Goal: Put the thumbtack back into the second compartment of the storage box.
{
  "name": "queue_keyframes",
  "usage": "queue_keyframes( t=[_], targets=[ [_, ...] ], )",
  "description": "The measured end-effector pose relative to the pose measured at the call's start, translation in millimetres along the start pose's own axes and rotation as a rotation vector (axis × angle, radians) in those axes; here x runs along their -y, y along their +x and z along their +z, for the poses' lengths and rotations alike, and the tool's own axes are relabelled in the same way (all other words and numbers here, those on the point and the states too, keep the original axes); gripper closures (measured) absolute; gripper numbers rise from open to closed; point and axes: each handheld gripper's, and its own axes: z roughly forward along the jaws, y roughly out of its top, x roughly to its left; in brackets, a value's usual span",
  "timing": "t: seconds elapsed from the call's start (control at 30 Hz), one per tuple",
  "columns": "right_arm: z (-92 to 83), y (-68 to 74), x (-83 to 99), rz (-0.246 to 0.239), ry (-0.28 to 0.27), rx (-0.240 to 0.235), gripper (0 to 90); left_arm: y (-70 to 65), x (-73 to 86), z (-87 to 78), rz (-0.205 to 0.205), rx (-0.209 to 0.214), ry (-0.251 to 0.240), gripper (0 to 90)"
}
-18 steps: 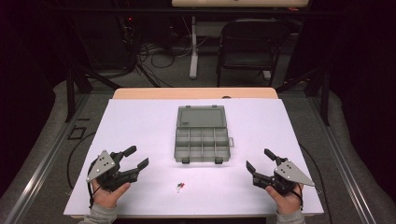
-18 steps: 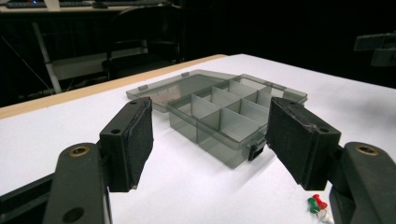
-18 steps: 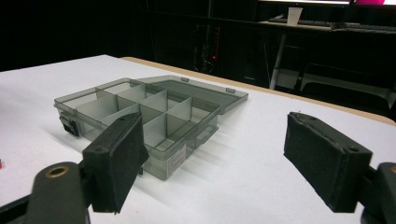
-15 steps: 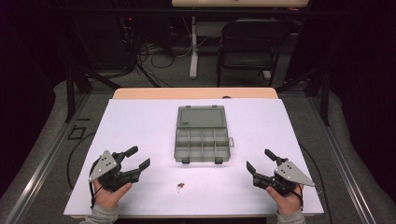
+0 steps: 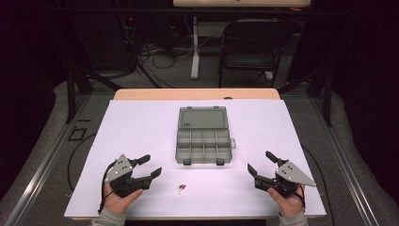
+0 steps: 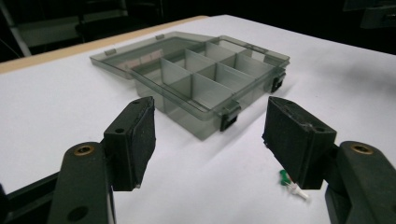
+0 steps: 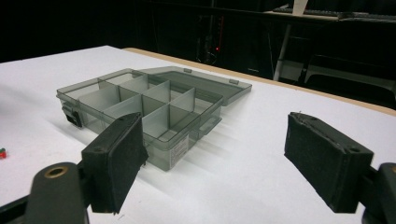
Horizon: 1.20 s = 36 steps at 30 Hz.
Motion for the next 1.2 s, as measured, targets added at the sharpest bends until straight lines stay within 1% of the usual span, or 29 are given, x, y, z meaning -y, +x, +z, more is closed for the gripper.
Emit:
queue_keyframes(
  t=[0.03, 0.1, 0.17, 0.23, 0.3, 0.33, 0.37, 0.47, 0.6, 0.7, 0.83, 0.87, 0.97, 1.0, 1.07, 1.1, 1.2],
  targets=[
    [0.2, -0.2, 0.0, -0.002, 0.003, 0.001, 19.4, -1.9, 0.3, 1.6, -0.003, 0.001, 0.007, 34.6],
    [0.7, -0.5, 0.4, 0.003, 0.003, -0.003, 19.4, -6.1, 0.6, 5.7, 0.000, 0.017, 0.039, 35.5],
    [0.7, -0.9, 0.5, 0.003, 0.004, -0.005, 19.5, -9.8, 1.4, 9.6, 0.005, 0.018, 0.059, 37.1],
    [0.5, -1.0, 0.5, 0.005, 0.005, -0.007, 19.5, -13.1, 2.2, 13.0, 0.005, 0.031, 0.081, 37.6],
    [0.7, -1.2, 0.6, 0.003, 0.008, -0.010, 19.5, -15.9, 3.1, 15.8, 0.014, 0.028, 0.096, 39.4],
    [0.7, -1.0, 0.6, 0.002, 0.010, -0.012, 19.5, -16.8, 3.6, 17.4, 0.009, 0.041, 0.104, 40.1],
    [0.9, -0.9, 0.7, 0.002, 0.011, -0.013, 19.5, -18.4, 4.2, 18.9, 0.008, 0.037, 0.112, 40.8],
    [1.7, -1.2, 0.9, 0.003, 0.019, -0.014, 19.5, -21.2, 5.6, 22.8, 0.014, 0.051, 0.137, 44.2],
    [2.1, -1.6, 1.2, 0.006, 0.020, -0.017, 19.5, -25.1, 7.6, 26.5, 0.000, 0.053, 0.160, 45.7],
    [2.0, -1.8, 1.3, 0.007, 0.018, -0.015, 19.5, -28.0, 8.5, 29.8, -0.003, 0.067, 0.177, 48.3],
    [2.1, -2.2, 1.9, 0.012, 0.025, -0.015, 19.5, -34.8, 9.6, 35.0, 0.037, 0.053, 0.209, 49.3],
    [2.0, -2.5, 2.0, 0.013, 0.026, -0.014, 19.5, -35.9, 10.1, 36.5, 0.044, 0.058, 0.217, 50.1],
    [2.0, -2.9, 1.9, 0.014, 0.023, -0.013, 19.5, -39.4, 12.0, 40.6, 0.039, 0.079, 0.245, 51.3],
    [2.1, -2.8, 2.0, 0.018, 0.028, -0.015, 19.5, -39.9, 12.3, 41.3, 0.043, 0.082, 0.253, 51.3],
    [2.8, -2.9, 2.4, 0.018, 0.038, -0.012, 19.5, -42.2, 13.0, 42.2, 0.040, 0.081, 0.256, 51.3],
    [3.1, -3.2, 2.6, 0.017, 0.039, -0.011, 19.5, -42.9, 13.1, 42.4, 0.045, 0.082, 0.258, 51.3],
    [2.8, -3.4, 2.6, 0.022, 0.037, -0.013, 19.5, -44.4, 13.6, 43.6, 0.057, 0.099, 0.263, 54.0]
  ],
)
